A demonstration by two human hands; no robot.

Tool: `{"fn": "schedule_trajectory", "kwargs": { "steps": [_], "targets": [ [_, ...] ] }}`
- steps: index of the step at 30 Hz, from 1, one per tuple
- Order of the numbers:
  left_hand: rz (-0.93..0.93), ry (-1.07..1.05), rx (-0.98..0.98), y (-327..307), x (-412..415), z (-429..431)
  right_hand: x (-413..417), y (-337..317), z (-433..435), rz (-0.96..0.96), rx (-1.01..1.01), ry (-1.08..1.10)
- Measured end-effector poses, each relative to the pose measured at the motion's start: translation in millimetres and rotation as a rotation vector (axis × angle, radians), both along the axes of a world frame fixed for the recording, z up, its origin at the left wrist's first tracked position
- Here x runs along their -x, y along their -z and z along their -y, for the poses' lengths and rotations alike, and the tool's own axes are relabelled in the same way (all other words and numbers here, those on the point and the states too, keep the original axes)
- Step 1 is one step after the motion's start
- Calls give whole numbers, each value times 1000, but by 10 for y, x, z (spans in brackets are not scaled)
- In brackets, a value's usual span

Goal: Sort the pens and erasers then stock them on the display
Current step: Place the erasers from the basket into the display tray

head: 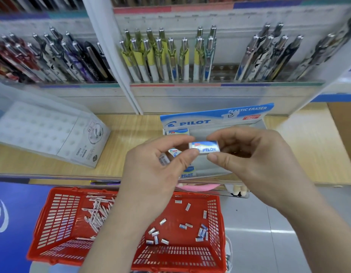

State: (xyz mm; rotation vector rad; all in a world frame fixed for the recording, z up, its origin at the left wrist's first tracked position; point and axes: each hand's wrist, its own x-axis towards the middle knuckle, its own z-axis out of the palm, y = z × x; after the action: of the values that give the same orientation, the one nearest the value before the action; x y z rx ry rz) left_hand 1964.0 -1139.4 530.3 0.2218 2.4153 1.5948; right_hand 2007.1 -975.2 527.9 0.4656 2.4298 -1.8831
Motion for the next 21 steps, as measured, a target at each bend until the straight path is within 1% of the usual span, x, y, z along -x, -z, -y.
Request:
{"fn": "schedule_trajectory", "kwargs": {
  "steps": [4,6,8,11,14,19,21],
  "targets": [
    [-182,-138,212,173,157,86,144,134,-13,-40,-267,100],
    [-203,-139,292,234,217,101,216,202,40,-82,-439,122],
    [-209,-94,350,284,245,90,265,270,106,-99,-573,137],
    [-232,-58,403,335,275,68,291,349,174,-96,-675,171],
    [-232,-62,405,355,291,71,316,401,208,-113,-818,190],
    [-213,-46,403,364,290,82,332,417,218,-140,-844,194],
    [-208,-40,403,364,283,98,324,401,208,-118,-835,185]
  ]
}}
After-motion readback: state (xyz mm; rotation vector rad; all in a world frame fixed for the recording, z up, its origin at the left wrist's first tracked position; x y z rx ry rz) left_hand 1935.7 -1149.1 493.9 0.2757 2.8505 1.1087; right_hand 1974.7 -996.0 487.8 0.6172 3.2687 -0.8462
